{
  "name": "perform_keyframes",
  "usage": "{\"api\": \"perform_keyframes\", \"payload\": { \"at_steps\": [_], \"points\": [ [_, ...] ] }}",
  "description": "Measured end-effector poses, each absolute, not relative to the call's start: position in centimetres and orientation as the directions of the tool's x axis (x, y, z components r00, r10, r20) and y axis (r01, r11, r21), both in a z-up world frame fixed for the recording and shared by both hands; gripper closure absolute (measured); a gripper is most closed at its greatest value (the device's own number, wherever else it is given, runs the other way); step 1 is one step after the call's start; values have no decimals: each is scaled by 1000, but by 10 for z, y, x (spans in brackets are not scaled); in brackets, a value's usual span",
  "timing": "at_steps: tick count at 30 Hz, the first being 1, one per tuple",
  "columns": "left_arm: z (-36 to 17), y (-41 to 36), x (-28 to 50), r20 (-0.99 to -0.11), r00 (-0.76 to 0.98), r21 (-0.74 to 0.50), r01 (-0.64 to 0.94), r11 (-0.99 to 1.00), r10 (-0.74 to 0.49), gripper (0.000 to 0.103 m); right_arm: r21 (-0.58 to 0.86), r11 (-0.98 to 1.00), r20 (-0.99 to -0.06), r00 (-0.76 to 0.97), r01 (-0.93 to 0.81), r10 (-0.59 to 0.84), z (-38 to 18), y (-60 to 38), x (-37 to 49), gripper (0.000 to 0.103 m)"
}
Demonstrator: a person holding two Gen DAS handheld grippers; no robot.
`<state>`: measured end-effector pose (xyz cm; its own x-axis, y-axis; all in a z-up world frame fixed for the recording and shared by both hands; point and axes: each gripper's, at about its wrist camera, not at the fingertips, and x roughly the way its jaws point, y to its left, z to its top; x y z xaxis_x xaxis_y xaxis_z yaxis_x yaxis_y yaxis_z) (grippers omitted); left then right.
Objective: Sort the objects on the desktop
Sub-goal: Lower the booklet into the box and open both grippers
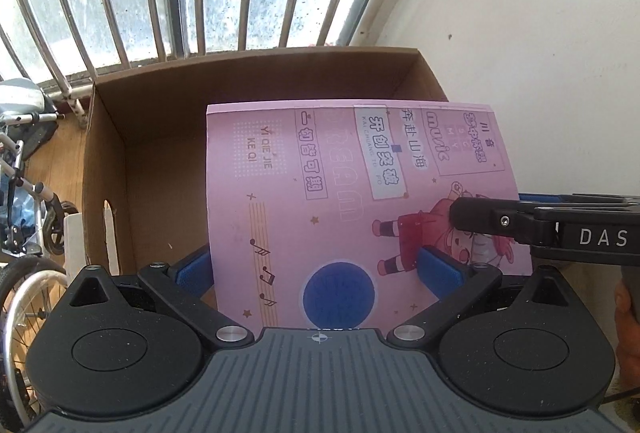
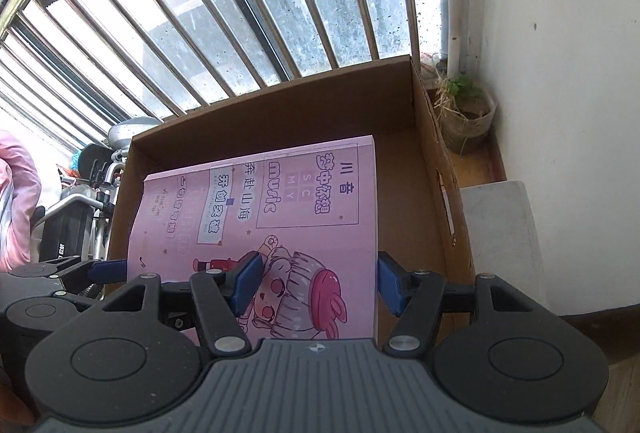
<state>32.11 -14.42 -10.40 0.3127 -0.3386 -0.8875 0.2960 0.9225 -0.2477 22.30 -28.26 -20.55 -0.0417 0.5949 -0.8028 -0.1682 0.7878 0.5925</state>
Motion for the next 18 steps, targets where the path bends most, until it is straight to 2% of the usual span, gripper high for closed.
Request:
{"api": "perform_keyframes", "payload": {
  "at_steps": [7, 12, 15, 18],
  "points": [
    [-166, -162, 344, -908, 240, -289, 233, 928, -343, 0, 509, 812, -851, -27, -285, 524, -251, -266, 222, 38],
    [-204, -175, 347, -928, 172, -294, 205, 934, -330, 0, 426, 831, -882, 38, -357, 469, -249, -262, 214, 34],
    [-217, -184, 342, -943, 149, -261, 225, 939, -298, 1, 420, 825, -876, 68, -379, 477, -240, -267, 211, 33],
    [-212, -181, 342, -937, 146, -282, 223, 933, -318, 1, 463, 805, -856, 48, -372, 515, -235, -275, 214, 34]
  ]
}}
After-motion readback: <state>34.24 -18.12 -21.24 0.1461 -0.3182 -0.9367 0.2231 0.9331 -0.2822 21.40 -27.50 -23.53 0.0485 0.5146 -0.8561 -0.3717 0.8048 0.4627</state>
